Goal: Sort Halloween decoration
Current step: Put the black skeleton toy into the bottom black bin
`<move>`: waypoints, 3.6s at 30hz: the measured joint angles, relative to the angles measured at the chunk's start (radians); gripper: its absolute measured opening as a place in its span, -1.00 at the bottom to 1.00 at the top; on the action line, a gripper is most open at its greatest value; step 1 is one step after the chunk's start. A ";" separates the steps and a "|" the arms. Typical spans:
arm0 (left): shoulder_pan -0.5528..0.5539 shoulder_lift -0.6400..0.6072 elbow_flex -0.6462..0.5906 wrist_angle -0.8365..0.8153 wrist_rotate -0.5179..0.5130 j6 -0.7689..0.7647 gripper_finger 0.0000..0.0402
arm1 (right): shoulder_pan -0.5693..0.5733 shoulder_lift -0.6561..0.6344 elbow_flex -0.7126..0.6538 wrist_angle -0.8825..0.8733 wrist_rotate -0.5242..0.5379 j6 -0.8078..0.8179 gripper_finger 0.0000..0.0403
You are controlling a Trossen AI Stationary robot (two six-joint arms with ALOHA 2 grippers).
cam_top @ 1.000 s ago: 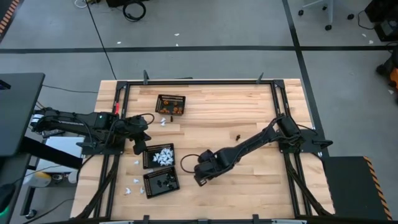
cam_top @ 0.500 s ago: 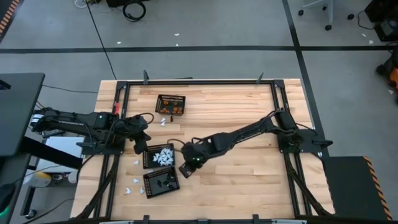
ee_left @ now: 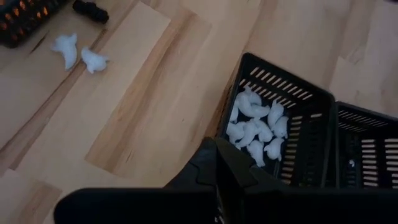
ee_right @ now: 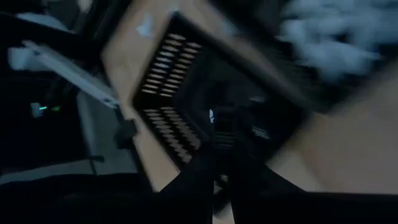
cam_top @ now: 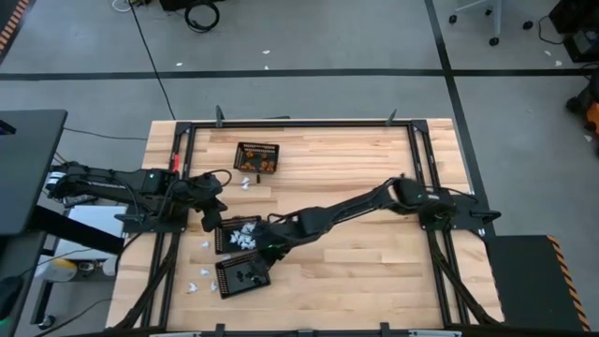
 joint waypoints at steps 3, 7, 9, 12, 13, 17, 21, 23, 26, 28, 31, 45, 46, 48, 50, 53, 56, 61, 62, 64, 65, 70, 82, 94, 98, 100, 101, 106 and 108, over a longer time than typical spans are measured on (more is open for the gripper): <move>0.000 0.000 0.000 -0.009 0.000 -0.012 -0.98 | 0.008 0.096 0.153 -0.069 -0.029 -0.026 -0.85; -0.001 0.000 0.000 -0.017 0.004 -0.050 -0.98 | 0.014 0.188 0.282 -0.108 -0.047 -0.052 -0.75; -0.002 0.000 0.000 -0.026 0.012 -0.066 -0.98 | 0.014 0.203 0.305 -0.109 -0.060 -0.058 -0.64; -0.002 0.000 0.000 -0.029 0.019 -0.084 -0.98 | 0.013 0.203 0.308 -0.111 -0.059 -0.076 -0.42; -0.002 0.000 0.000 -0.029 0.019 -0.087 -0.98 | 0.013 0.202 0.307 -0.122 -0.051 -0.079 -0.35; -0.002 0.000 0.000 -0.030 0.019 -0.102 -0.98 | 0.006 0.199 0.305 -0.174 -0.048 -0.079 -0.11; -0.002 0.000 0.000 -0.031 0.026 -0.128 -0.98 | 0.001 0.167 0.305 -0.334 -0.018 -0.115 0.00; -0.002 0.000 0.000 -0.033 0.028 -0.136 -0.98 | 0.004 0.139 0.304 -0.444 0.063 -0.143 0.01; -0.002 0.000 0.000 -0.032 0.028 -0.139 -0.98 | 0.004 0.084 0.304 -0.569 0.129 -0.195 0.01; -0.002 0.000 0.000 -0.025 0.028 -0.139 -0.98 | -0.005 0.055 0.297 -0.644 0.168 -0.225 0.00; -0.002 0.000 0.000 -0.025 0.028 -0.140 -0.98 | -0.034 0.028 0.244 -0.699 0.171 -0.266 -0.02; -0.002 0.000 0.000 -0.025 0.001 -0.201 -0.98 | -0.177 -0.388 -0.547 -0.591 0.131 -0.150 -0.08; -0.002 0.000 0.000 -0.023 -0.005 -0.202 -0.98 | -0.191 -0.429 -0.614 -0.577 0.125 -0.115 -0.07; -0.002 0.000 0.000 -0.014 -0.027 -0.213 -0.98 | -0.220 -0.509 -0.736 -0.556 0.115 -0.041 -0.04; -0.001 0.000 0.000 0.001 -0.048 -0.222 -0.98 | -0.250 -0.588 -0.836 -0.543 0.112 0.029 0.00; -0.001 0.000 0.000 0.036 -0.057 -0.226 -0.98 | -0.289 -0.674 -0.958 -0.526 0.118 0.109 0.08; -0.001 0.000 0.000 0.057 -0.059 -0.226 -0.98 | -0.326 -0.735 -1.049 -0.473 0.113 0.171 0.16; -0.001 0.000 0.000 0.055 -0.060 -0.224 -0.98 | -0.363 -0.756 -1.143 -0.302 0.091 0.235 0.20; -0.001 0.000 0.000 0.054 -0.060 -0.224 -0.98 | -0.366 -0.752 -1.152 -0.276 0.092 0.247 0.20; -0.001 0.000 0.000 0.055 -0.060 -0.224 -0.98 | -0.369 -0.735 -1.159 -0.239 0.104 0.268 0.19; -0.001 0.000 0.000 0.054 -0.060 -0.224 -0.98 | -0.370 -0.728 -1.159 -0.224 0.113 0.273 0.19; -0.001 0.000 0.000 0.054 -0.060 -0.221 -0.98 | -0.366 -0.697 -1.158 -0.203 0.141 0.307 0.16; -0.001 0.000 0.000 0.020 -0.060 -0.213 -0.98 | -0.282 -0.654 -1.153 -0.191 0.183 0.343 -0.19; -0.001 0.000 0.000 0.016 -0.060 -0.213 -0.98 | -0.270 -0.655 -1.156 -0.153 0.196 0.194 -0.84; -0.001 0.000 0.000 0.016 -0.060 -0.213 -0.98 | -0.271 -0.654 -1.155 -0.153 0.180 0.152 -0.85; -0.001 0.000 0.000 0.016 -0.060 -0.213 -0.98 | -0.270 -0.651 -1.144 -0.164 0.177 0.133 -0.83; -0.001 0.000 0.000 0.016 -0.060 -0.213 -0.98 | -0.270 -0.649 -1.137 -0.170 0.175 0.119 -0.83; -0.001 0.000 0.000 0.016 -0.060 -0.213 -0.98 | -0.266 -0.648 -1.086 -0.106 0.088 0.034 -0.83; -0.001 0.000 0.000 0.016 -0.060 -0.211 -0.98 | -0.263 -0.647 -1.077 -0.062 0.049 0.001 -0.83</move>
